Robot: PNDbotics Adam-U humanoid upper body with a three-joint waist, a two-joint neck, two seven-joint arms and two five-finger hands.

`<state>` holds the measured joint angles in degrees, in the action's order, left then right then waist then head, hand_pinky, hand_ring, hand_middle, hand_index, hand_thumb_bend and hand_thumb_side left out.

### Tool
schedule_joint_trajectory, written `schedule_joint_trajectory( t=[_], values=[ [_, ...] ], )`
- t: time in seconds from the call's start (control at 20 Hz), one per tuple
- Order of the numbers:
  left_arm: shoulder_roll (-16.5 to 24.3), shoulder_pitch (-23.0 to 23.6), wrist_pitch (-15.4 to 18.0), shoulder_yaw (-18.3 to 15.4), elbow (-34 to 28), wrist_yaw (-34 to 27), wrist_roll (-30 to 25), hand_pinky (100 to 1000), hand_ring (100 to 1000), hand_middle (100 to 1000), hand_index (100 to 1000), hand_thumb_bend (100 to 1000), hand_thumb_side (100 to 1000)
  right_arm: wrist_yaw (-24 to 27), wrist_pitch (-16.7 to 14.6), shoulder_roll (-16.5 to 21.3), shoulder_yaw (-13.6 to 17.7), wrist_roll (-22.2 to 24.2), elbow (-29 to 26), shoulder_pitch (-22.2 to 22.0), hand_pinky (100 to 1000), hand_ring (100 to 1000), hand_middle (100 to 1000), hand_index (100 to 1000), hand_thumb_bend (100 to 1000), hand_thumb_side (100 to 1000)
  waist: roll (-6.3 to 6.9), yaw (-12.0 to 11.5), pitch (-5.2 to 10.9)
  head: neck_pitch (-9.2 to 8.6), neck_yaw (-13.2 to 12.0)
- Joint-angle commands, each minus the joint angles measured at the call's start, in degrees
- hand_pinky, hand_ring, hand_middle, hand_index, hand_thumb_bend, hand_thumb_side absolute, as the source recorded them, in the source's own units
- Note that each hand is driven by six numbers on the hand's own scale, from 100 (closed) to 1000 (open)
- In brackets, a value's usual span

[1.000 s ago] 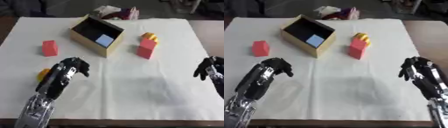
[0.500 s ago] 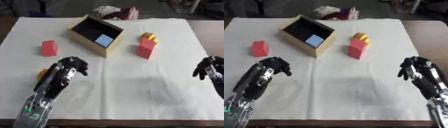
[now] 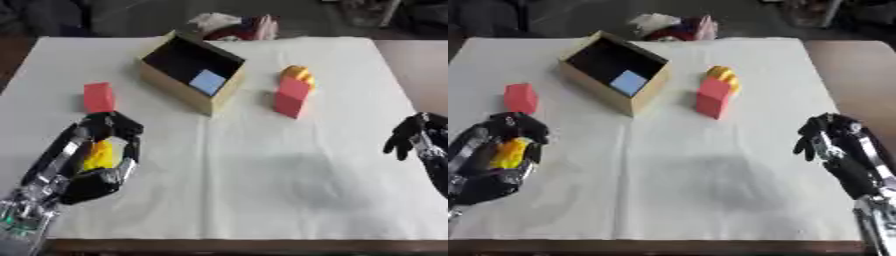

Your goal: Pick up objects on the table and place them in the box.

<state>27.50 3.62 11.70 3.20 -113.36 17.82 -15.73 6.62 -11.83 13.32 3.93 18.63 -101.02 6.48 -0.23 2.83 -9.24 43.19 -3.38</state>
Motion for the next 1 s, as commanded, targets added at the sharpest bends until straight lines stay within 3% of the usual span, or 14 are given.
schedule_joint_trajectory(
  t=[0.05, 0.55, 1.0],
  values=[
    [4.51, 1.03, 0.28, -2.22, -1.24, 5.21, -1.61, 729, 701, 716, 803, 100, 249, -0.23, 0.0, 1.03, 0.5, -0.01, -0.93, 0.25, 395, 264, 262, 519, 100, 480, 0.18, -0.04, 0.71, -0.78, 0.25],
    [7.66, -0.86, -5.21, -5.31, -1.24, 27.02, -1.78, 802, 784, 805, 898, 100, 292, -0.32, -0.02, 1.1, 0.59, -0.13, -0.83, 0.03, 396, 264, 262, 521, 100, 481, 0.11, -0.19, 0.76, -0.72, 0.32],
    [6.82, -3.54, -9.38, -4.83, -0.23, 39.34, -10.19, 816, 796, 838, 936, 100, 339, -0.21, 0.05, 1.03, 0.55, -0.1, -0.78, -0.02, 396, 263, 262, 521, 100, 482, -0.05, -0.1, 0.75, -0.7, 0.51]
  ],
)
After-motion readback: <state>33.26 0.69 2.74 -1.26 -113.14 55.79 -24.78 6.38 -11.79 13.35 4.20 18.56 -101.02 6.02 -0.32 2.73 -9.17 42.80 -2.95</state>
